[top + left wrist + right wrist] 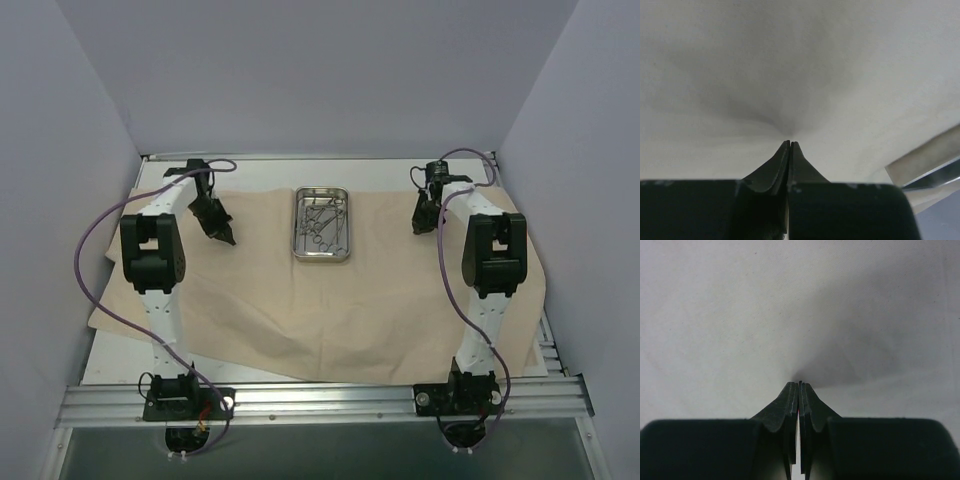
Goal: Open and lay out the surgical kit
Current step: Move the surgical kit at the center of the board.
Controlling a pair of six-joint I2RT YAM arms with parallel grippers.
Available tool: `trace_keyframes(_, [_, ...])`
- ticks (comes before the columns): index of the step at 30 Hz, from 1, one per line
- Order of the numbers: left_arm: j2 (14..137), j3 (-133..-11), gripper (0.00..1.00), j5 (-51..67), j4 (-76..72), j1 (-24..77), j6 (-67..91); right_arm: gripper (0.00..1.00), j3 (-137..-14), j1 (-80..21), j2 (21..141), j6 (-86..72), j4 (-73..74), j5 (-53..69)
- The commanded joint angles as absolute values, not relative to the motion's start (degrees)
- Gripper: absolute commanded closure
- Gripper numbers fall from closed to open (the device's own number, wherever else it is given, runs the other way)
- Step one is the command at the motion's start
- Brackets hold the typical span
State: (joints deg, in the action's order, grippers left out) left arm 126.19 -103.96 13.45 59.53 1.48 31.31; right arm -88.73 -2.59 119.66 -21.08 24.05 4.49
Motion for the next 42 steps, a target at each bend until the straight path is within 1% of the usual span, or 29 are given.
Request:
trace_keyframes(1, [130.7, -106.9, 0.98, 12.2, 61.9, 0.9, 32.6, 1.0, -89.0, -1.6, 121.5, -21.0, 23.0, 5.5])
trace_keyframes(7, [135.4, -110.4, 0.98, 14.5, 63.1, 0.3, 33.9, 1.0, -89.7, -1.5, 125.7, -22.4, 22.1, 7.2])
trace_keyframes(8, [136.7, -111.1, 0.98, 14.8, 63.3, -1.7, 34.1, 1.0, -90.1, -1.6, 126.8, -22.5, 22.0, 7.3])
trace_keyframes(13, [141.1, -117.0, 0.98, 16.6, 65.7, -3.3, 33.7, 1.0, -94.8, -1.6, 130.7, -23.0, 23.9, 7.1])
trace_keyframes(18, [148.7, -129.5, 0.98, 18.0, 69.9, -4.4, 32.9, 1.0, -98.6, -1.5, 133.4, -22.9, 25.9, 6.5])
trace_keyframes(20, [151.5, -132.5, 0.98, 20.2, 70.6, -4.7, 32.9, 1.0, -102.1, -1.5, 135.3, -22.9, 27.3, 6.1])
trace_keyframes(23, [156.0, -140.3, 0.98, 22.8, 72.3, -4.8, 33.1, 1.0, -104.2, -1.1, 136.7, -23.2, 28.4, 5.4])
trace_keyframes(24, [157.3, -145.0, 0.98, 23.1, 74.1, -4.8, 33.1, 1.0, -104.6, -0.7, 137.0, -23.4, 28.5, 5.6])
trace_keyframes(27, [160.6, -149.5, 0.98, 24.3, 75.0, -5.1, 33.5, 1.0, -108.1, -0.6, 139.2, -22.8, 29.8, 5.6])
trace_keyframes(31, [157.8, -147.3, 0.96, 24.0, 73.0, -6.0, 33.6, 1.0, -113.8, -0.6, 143.2, -21.4, 32.2, 6.2])
trace_keyframes(32, [156.5, -146.2, 0.9, 23.6, 72.5, -6.0, 33.2, 1.0, -114.8, -0.6, 143.4, -21.2, 32.4, 6.3])
trace_keyframes(34, [151.8, -143.7, 0.86, 21.6, 71.9, -6.0, 32.6, 1.0, -116.1, -0.6, 143.5, -20.6, 31.6, 7.0])
trace_keyframes(35, [150.1, -140.8, 0.82, 20.8, 71.7, -5.8, 32.4, 1.0, -116.7, -0.6, 143.9, -20.4, 31.6, 7.0])
trace_keyframes(38, [142.5, -135.7, 0.77, 17.0, 71.4, -4.9, 31.7, 1.0, -120.7, -0.5, 145.4, -20.0, 32.8, 6.9])
trace_keyframes(40, [135.8, -132.5, 0.73, 15.5, 69.1, -4.7, 31.3, 1.0, -121.7, -0.5, 145.7, -20.0, 32.7, 7.5])
trace_keyframes(42, [131.8, -128.7, 0.69, 13.9, 67.6, -4.5, 30.8, 1.0, -121.8, -0.5, 145.7, -20.0, 32.7, 7.6])
